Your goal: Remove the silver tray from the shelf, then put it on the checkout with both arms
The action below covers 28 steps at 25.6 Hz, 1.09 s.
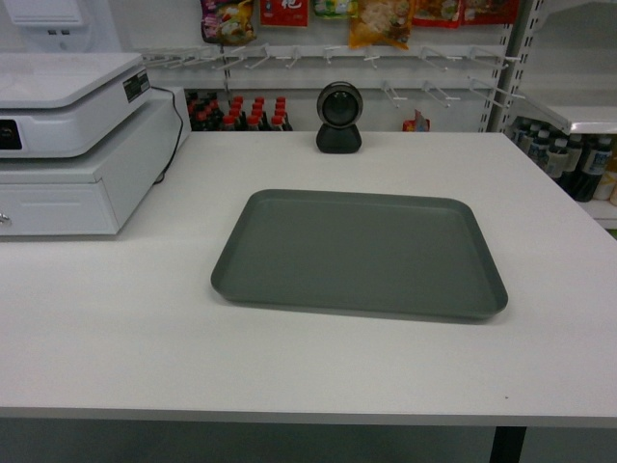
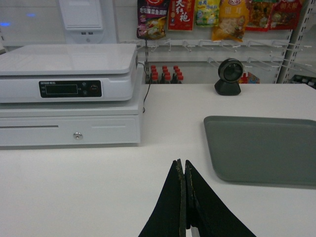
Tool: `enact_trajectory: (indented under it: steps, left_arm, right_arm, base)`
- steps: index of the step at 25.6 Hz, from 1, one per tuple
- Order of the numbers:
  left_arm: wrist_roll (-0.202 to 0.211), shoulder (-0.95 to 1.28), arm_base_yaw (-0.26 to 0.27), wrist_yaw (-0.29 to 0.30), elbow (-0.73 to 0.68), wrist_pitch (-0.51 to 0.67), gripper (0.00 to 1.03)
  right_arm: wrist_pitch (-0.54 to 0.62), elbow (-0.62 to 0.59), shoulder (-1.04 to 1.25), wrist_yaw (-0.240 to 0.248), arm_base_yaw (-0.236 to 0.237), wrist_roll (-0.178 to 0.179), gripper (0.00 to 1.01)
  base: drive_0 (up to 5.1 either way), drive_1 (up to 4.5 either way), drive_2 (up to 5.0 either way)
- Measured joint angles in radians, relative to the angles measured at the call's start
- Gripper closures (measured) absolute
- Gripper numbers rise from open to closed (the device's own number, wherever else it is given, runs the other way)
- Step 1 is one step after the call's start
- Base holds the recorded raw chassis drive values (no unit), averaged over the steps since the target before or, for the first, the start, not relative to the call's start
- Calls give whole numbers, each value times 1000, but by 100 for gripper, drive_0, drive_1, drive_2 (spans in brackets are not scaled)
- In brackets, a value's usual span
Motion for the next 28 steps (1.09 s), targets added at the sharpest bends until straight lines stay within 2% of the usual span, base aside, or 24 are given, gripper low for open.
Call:
enact_trajectory:
  steps: [8, 15, 17, 18, 19, 20, 21, 22, 24, 25, 28]
  left_arm:
    - [0, -235, 0, 0, 0, -226, 102]
    - [0, -360, 0, 0, 0, -349, 102]
    - [0, -499, 0, 0, 0, -540, 102]
    - [1, -525, 0, 2, 2, -508, 102]
    - [1, -526, 0, 0, 0, -529, 102]
    - [1, -526, 0, 0, 0, -533, 102]
    - [0, -526, 0, 0, 0, -525, 99]
    - [0, -526, 0, 1, 0, -529, 88]
    - [0, -526, 0, 0, 0, -529, 67]
    - [0, -526, 0, 0, 0, -528, 50]
    - [0, -526, 0, 0, 0, -528, 29]
  right_arm:
    - [-272, -1, -290, 0, 0, 0, 99]
    - [-430, -1, -452, 0, 0, 0, 99]
    - [-460, -1, -482, 0, 0, 1, 99]
    - [-472, -1, -492, 0, 0, 0, 99]
    - [-488, -1, -509, 0, 0, 0, 99]
    - [-609, -1, -584, 0, 0, 1, 99]
    - [-655, -1, -673, 0, 0, 1, 99]
    - [-649, 2, -671, 0, 0, 1, 92]
    - [-659, 0, -673, 0, 0, 1, 70]
    - [-661, 0, -673, 0, 0, 1, 54]
    - [-661, 0, -673, 0, 0, 1, 31]
  base:
    - [0, 0, 0]
    - [0, 0, 0]
    - [0, 0, 0]
    - [0, 0, 0]
    - [0, 0, 0]
    - [0, 0, 0]
    - [0, 0, 0]
    - [0, 0, 0]
    - [0, 0, 0]
    - [0, 0, 0]
    - [0, 0, 0]
